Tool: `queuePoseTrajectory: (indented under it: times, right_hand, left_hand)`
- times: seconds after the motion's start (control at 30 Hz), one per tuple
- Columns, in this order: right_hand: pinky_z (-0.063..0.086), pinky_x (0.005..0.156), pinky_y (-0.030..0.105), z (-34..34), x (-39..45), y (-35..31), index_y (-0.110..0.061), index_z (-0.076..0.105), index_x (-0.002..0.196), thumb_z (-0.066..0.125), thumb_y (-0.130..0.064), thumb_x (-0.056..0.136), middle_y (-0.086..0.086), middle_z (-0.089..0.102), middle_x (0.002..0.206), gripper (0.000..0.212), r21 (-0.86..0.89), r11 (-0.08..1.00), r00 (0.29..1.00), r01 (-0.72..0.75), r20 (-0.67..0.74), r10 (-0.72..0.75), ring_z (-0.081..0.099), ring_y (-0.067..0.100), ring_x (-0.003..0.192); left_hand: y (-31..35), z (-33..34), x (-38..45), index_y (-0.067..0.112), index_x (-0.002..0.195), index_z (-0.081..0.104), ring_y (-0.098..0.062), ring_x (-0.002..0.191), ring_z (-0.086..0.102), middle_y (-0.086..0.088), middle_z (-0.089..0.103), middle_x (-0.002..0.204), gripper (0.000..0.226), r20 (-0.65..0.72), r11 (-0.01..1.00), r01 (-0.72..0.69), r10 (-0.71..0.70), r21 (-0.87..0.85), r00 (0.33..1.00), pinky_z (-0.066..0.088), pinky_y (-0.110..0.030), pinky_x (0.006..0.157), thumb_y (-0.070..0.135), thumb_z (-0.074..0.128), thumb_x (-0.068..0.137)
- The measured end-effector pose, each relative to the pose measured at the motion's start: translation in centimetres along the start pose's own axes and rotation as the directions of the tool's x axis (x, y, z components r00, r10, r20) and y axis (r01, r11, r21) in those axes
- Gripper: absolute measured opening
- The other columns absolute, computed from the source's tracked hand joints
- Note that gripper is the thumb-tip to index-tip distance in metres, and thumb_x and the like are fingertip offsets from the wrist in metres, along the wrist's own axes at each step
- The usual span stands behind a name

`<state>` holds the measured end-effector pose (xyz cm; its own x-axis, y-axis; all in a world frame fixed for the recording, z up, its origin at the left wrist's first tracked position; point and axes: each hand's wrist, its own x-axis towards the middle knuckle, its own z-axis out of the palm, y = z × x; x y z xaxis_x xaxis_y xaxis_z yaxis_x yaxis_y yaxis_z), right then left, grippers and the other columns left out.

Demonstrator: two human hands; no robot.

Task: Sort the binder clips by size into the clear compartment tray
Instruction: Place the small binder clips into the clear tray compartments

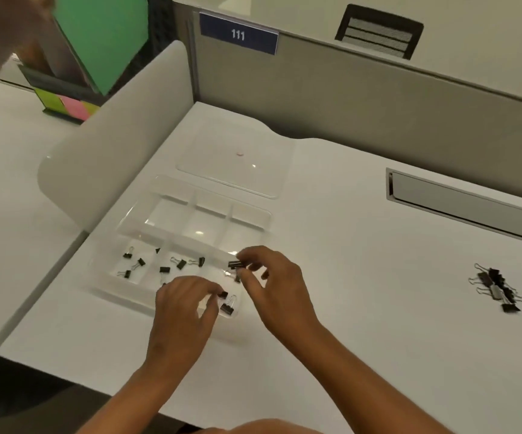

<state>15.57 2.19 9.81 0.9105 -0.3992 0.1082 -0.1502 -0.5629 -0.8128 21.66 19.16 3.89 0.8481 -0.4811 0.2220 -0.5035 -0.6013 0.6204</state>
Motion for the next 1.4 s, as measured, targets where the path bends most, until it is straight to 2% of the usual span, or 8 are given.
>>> queuePoseTrajectory:
  times: [0.07, 0.17, 0.3, 0.63, 0.9, 1.13, 1.3, 1.4]
  right_hand:
    - [0.048, 0.091, 0.019, 1.3, 1.3, 0.5, -0.024, 0.074, 0.115, 0.071, -0.015, 0.098, -0.012, 0.073, 0.110, 0.019, -0.188, 0.973, 0.991, 0.132, 0.009, -0.133, 0.062, 0.007, 0.104]
    - [0.050, 0.097, 0.028, 2.7, 1.6, 2.3, -0.022, 0.074, 0.112, 0.071, -0.007, 0.095, -0.009, 0.073, 0.113, 0.023, -0.280, 0.950, 0.990, 0.138, 0.071, -0.123, 0.060, 0.014, 0.109]
    - [0.044, 0.096, 0.012, 2.1, -1.2, 4.1, -0.023, 0.073, 0.111, 0.066, -0.009, 0.098, -0.012, 0.071, 0.110, 0.020, -0.244, 0.966, 0.995, 0.084, -0.031, -0.095, 0.062, 0.005, 0.104]
    - [0.051, 0.092, 0.017, -2.7, -8.4, 7.6, -0.026, 0.072, 0.114, 0.059, -0.019, 0.102, -0.019, 0.070, 0.110, 0.019, -0.125, 0.971, 0.967, -0.206, -0.179, 0.182, 0.063, 0.000, 0.107]
    - [0.049, 0.090, 0.016, -10.7, -14.5, 13.4, -0.030, 0.071, 0.111, 0.059, -0.023, 0.102, -0.021, 0.069, 0.109, 0.017, 0.022, 0.921, 0.861, -0.388, -0.349, 0.371, 0.063, 0.002, 0.108]
    - [0.052, 0.094, 0.019, -18.5, -21.6, 21.7, -0.035, 0.070, 0.113, 0.058, -0.020, 0.103, -0.026, 0.066, 0.110, 0.022, 0.045, 0.867, 0.775, -0.495, -0.427, 0.465, 0.062, 0.002, 0.112]
    - [0.053, 0.096, 0.022, -23.1, -26.3, 27.7, -0.031, 0.070, 0.112, 0.058, -0.015, 0.099, -0.025, 0.065, 0.108, 0.024, 0.069, 0.834, 0.722, -0.548, -0.465, 0.513, 0.062, 0.001, 0.108]
    - [0.051, 0.096, 0.023, -24.7, -26.9, 28.9, -0.028, 0.070, 0.112, 0.054, -0.020, 0.097, -0.023, 0.065, 0.108, 0.024, -0.011, 0.836, 0.732, -0.548, -0.490, 0.473, 0.059, -0.001, 0.105]
  left_hand:
    - [-0.9, -0.4, -0.8, 0.031, 0.095, 0.070, -0.008, 0.099, 0.063, 0.019, 0.068, 0.098, 0.019, -0.012, 0.999, -0.039, 0.039, -0.021, 0.999, 0.032, -0.025, 0.096, 0.013, 0.071, 0.090]
    - [-1.7, -0.5, -1.6, 0.032, 0.094, 0.068, -0.006, 0.098, 0.062, 0.021, 0.065, 0.097, 0.013, -0.019, 0.996, -0.072, 0.071, -0.056, 0.997, 0.035, -0.027, 0.095, 0.023, 0.061, 0.088]
    - [-1.2, -0.3, -2.0, 0.026, 0.092, 0.070, -0.012, 0.099, 0.060, 0.014, 0.067, 0.095, 0.015, -0.060, 0.989, -0.133, 0.129, -0.066, 0.990, 0.037, -0.028, 0.093, 0.026, 0.055, 0.090]
    - [7.1, 5.4, -1.5, 0.020, 0.088, 0.074, -0.021, 0.102, 0.059, 0.009, 0.069, 0.092, 0.014, -0.041, 0.886, -0.444, 0.443, -0.132, 0.896, 0.041, -0.036, 0.090, 0.016, 0.060, 0.089]
    - [16.2, 13.7, -2.3, 0.027, 0.094, 0.073, -0.017, 0.105, 0.058, 0.014, 0.065, 0.094, 0.018, 0.109, 0.738, -0.624, 0.664, -0.258, 0.740, 0.040, -0.032, 0.092, 0.020, 0.057, 0.089]
    - [24.2, 22.3, -5.3, 0.033, 0.092, 0.069, -0.009, 0.104, 0.054, 0.021, 0.061, 0.095, 0.015, 0.286, 0.742, -0.608, 0.670, -0.282, 0.685, 0.037, -0.026, 0.088, 0.021, 0.065, 0.085]
    - [29.1, 28.5, -7.3, 0.035, 0.098, 0.067, -0.005, 0.106, 0.052, 0.023, 0.059, 0.098, 0.041, 0.437, 0.751, -0.597, 0.655, -0.282, 0.617, 0.038, -0.023, 0.091, 0.007, 0.086, 0.076]
    - [30.7, 30.1, -6.9, 0.034, 0.101, 0.068, -0.006, 0.106, 0.053, 0.024, 0.060, 0.099, 0.038, 0.444, 0.772, -0.571, 0.631, -0.279, 0.636, 0.040, -0.025, 0.092, 0.007, 0.084, 0.079]
